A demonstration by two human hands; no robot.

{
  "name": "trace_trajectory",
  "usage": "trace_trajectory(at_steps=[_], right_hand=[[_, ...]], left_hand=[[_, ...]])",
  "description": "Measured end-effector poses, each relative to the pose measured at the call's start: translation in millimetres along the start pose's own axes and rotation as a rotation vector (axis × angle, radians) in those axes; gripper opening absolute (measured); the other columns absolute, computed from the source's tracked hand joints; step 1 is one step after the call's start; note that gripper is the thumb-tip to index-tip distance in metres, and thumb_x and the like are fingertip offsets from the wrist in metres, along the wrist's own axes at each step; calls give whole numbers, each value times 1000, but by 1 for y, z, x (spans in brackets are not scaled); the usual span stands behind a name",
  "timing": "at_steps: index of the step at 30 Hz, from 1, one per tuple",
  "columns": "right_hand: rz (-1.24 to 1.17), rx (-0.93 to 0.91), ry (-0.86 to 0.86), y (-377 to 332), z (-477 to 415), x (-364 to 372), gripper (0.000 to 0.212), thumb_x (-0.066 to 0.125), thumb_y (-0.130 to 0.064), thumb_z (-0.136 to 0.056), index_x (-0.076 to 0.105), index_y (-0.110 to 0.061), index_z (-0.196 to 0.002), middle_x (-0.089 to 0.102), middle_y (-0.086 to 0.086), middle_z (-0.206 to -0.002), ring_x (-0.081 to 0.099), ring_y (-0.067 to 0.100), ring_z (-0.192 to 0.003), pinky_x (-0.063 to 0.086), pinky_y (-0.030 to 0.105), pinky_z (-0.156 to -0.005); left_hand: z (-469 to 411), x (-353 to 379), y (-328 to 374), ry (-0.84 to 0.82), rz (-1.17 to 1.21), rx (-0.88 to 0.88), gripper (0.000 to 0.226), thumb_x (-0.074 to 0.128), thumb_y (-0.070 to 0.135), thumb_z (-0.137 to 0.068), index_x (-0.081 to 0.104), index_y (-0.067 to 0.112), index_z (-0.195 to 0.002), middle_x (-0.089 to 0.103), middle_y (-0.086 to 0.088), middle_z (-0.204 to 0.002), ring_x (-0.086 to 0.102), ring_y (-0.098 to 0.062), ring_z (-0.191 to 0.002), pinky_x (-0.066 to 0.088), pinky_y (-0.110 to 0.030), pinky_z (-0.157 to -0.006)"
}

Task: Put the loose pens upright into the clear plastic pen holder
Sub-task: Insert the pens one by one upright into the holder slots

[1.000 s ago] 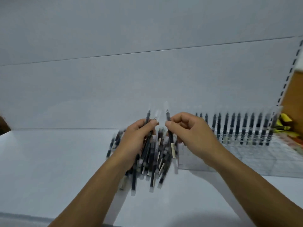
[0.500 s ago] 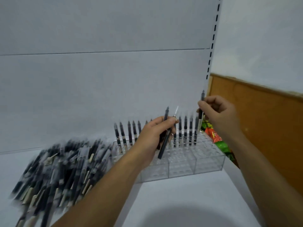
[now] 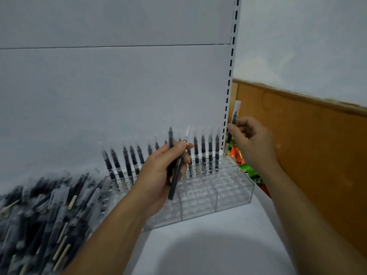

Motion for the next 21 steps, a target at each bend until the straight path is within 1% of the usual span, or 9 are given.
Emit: trace_trajectory(at_steps=[2, 3, 5, 7, 9, 10, 14, 19, 21], right_hand=[[9, 0, 8, 1, 0, -1, 6, 65, -24, -93, 65, -18, -94, 66, -2, -75, 64, 22, -75, 57, 43, -71], [19, -4, 7, 2, 0, -1, 5, 65, -25, -93, 65, -20, -93, 66, 1, -76, 64, 24, -75, 57, 41, -71], [75, -16, -21, 4, 1, 2, 5, 67, -27, -91, 65, -22, -91, 66, 1, -76, 62, 21, -73, 53, 28, -64], [164, -3, -113, 9, 3, 11, 7, 70, -30, -89, 64, -28, -86, 65, -8, -74, 59, 11, -67, 46, 19, -57], [258, 20, -212, 13, 7, 19, 12, 71, -34, -87, 61, -33, -82, 64, -15, -74, 57, 2, -67, 41, 19, -58], [291, 31, -230, 15, 7, 20, 14, 71, -36, -86, 59, -35, -80, 63, -17, -74, 56, 0, -68, 39, 20, -58], [343, 62, -219, 14, 7, 15, 21, 72, -40, -85, 55, -37, -74, 60, -17, -68, 55, -7, -63, 33, 15, -53], [330, 84, -210, 13, 8, 14, 21, 73, -37, -85, 55, -33, -74, 61, -14, -67, 54, 0, -62, 36, 20, -54], [317, 119, -281, 17, 10, 15, 20, 74, -30, -86, 57, -30, -75, 64, -9, -69, 60, 9, -66, 43, 23, -56]], left_hand=[[1, 0, 0, -2, 10, -1, 33, 65, 38, -79, 71, 12, -98, 61, 1, -71, 51, -8, -54, 42, -17, -46], [1, 1, 0, -4, 14, -4, 33, 65, 38, -78, 71, 12, -98, 61, 1, -71, 51, -8, -54, 42, -17, -47], [1, 1, 0, -9, 11, -7, 34, 65, 38, -79, 70, 11, -100, 61, 2, -72, 51, -8, -54, 43, -16, -48], [2, 1, 0, -7, 9, -9, 36, 64, 37, -80, 69, 10, -103, 61, 2, -72, 51, -8, -54, 42, -16, -48], [2, 1, 0, -9, 11, -10, 37, 64, 38, -80, 69, 10, -104, 62, 2, -72, 52, -8, -55, 43, -16, -48], [2, 1, 0, -11, 10, -9, 38, 64, 38, -80, 69, 10, -104, 62, 2, -72, 52, -8, -55, 43, -16, -48], [2, 1, 1, -11, 14, -1, 38, 64, 38, -80, 69, 10, -105, 62, 2, -72, 52, -7, -55, 43, -16, -48], [3, 0, 1, -10, 17, 3, 35, 65, 38, -79, 71, 12, -101, 63, 2, -72, 53, -7, -55, 44, -16, -49], [3, 0, 0, -9, 18, 3, 34, 65, 38, -79, 72, 12, -100, 63, 2, -72, 53, -7, -56, 44, -16, -49]])
Point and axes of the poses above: each hand's wrist, its own z-axis away from the middle knuckle, its own x-axis out of the palm, y = z × x, the point moved 9 cm from there along -z, towards the middle knuckle
